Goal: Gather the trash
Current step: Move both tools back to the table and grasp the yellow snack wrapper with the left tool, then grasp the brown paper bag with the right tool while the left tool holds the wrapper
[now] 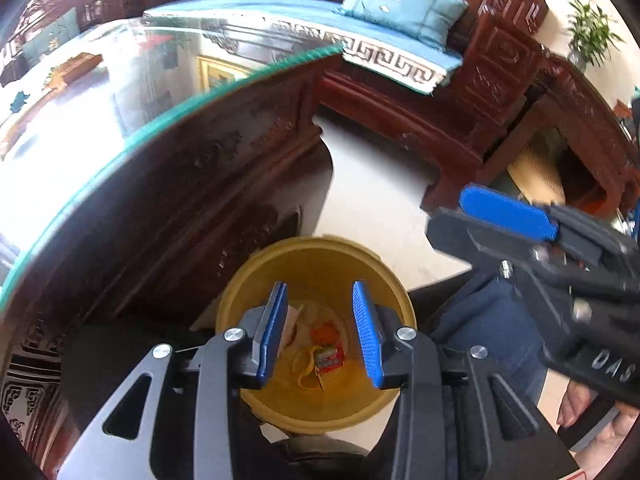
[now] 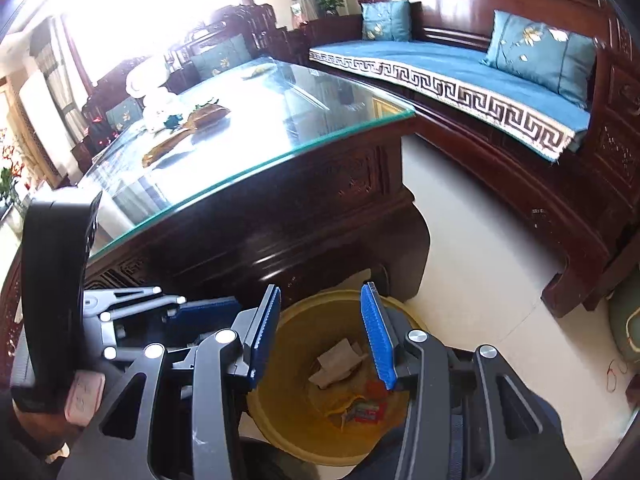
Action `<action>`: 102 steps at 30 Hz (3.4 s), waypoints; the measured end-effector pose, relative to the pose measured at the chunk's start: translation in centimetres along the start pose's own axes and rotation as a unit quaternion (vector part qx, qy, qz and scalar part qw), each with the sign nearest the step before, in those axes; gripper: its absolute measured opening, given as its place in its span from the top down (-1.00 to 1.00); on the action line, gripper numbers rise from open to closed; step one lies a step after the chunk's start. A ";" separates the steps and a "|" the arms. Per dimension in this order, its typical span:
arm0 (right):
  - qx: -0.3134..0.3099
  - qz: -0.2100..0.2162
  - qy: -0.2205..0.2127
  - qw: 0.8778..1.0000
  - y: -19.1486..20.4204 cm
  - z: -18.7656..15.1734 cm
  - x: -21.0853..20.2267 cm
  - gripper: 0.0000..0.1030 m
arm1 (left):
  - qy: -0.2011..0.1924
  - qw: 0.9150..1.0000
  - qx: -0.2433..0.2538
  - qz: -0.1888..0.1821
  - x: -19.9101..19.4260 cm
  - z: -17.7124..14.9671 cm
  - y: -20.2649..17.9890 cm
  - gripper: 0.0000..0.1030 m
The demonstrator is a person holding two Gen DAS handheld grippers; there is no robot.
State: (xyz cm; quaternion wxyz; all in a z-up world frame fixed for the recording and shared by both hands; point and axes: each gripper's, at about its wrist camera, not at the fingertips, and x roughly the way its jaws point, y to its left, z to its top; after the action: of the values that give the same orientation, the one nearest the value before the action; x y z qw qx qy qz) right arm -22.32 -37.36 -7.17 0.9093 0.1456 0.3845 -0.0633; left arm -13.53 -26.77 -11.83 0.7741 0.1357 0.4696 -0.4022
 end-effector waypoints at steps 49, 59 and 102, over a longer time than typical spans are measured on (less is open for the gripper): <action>-0.139 0.140 -0.022 0.980 13.4 17.3 12.9 0.03 | -0.131 0.971 -0.090 0.176 -6.9 12.6 25.6 -0.07; -0.131 0.143 -0.006 0.981 13.1 18.3 15.6 0.02 | -0.086 0.982 -0.044 0.160 -3.3 14.4 26.6 -0.07; -0.281 0.065 0.039 0.957 18.8 24.6 25.0 -0.01 | -0.103 0.971 -0.183 0.114 -4.1 14.1 30.1 0.52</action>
State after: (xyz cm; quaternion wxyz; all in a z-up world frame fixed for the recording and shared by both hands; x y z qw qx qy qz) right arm 16.05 -27.26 -4.76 0.9002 -0.0893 0.4113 0.1121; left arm 16.85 -13.75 -6.03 0.8708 0.0021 0.4343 -0.2305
